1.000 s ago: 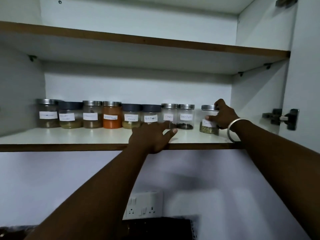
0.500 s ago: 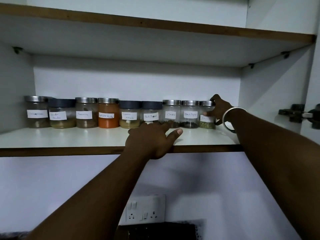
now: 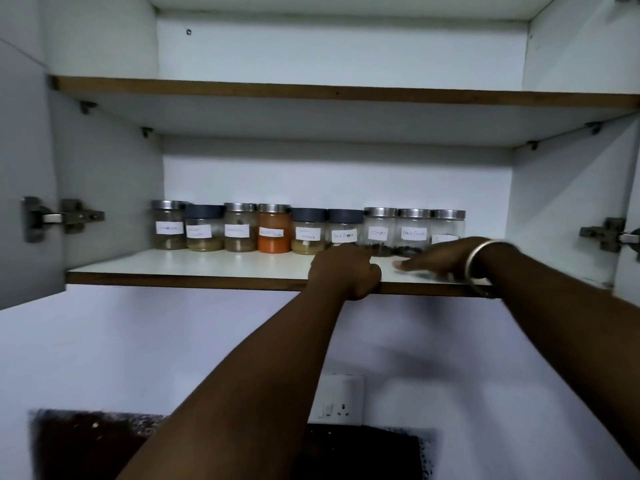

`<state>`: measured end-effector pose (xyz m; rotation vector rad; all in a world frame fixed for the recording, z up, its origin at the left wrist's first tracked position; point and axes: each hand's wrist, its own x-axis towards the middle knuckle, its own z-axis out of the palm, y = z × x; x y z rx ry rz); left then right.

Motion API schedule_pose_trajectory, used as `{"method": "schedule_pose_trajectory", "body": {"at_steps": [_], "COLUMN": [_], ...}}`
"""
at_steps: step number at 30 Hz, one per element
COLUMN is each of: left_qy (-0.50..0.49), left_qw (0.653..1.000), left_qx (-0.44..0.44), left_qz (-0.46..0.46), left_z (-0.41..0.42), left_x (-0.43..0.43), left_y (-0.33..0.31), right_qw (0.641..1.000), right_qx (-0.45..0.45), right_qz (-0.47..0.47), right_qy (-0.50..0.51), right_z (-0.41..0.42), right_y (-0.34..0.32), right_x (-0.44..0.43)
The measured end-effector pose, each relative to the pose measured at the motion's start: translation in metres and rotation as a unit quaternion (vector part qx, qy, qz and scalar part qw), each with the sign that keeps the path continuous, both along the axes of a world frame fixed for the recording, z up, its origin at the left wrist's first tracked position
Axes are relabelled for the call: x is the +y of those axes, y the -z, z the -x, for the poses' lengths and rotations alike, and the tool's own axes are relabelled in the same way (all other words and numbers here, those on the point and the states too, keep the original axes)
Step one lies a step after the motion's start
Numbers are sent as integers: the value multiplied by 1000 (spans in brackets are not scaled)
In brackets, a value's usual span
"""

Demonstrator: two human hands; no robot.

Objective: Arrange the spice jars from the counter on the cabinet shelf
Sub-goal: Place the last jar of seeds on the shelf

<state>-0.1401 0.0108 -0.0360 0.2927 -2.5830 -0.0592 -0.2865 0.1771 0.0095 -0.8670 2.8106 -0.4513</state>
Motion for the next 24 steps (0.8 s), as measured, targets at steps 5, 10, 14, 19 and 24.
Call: {"method": "schedule_pose_trajectory", "body": {"at_steps": [5, 10, 14, 19, 24], "left_qy": [43, 102, 150, 89, -4], "left_qw": [999, 994, 970, 958, 950], "left_qx": [-17, -6, 80, 237, 312], "left_qz": [2, -42, -171, -136, -32], "left_z": [-24, -75, -133, -245, -382], "left_x": [2, -2, -3, -23, -39], "left_y": [-2, 19, 31, 20, -10], "right_qw": [990, 972, 947, 897, 771], "right_qx": [137, 232, 245, 135, 158], "right_qz": [-26, 27, 128, 281, 425], "right_qy": [-32, -30, -161, -315, -447], "right_z": [-57, -98, -169, -286, -416], "right_y": [36, 51, 61, 64, 26], "right_x": [-23, -15, -57, -113, -154]}}
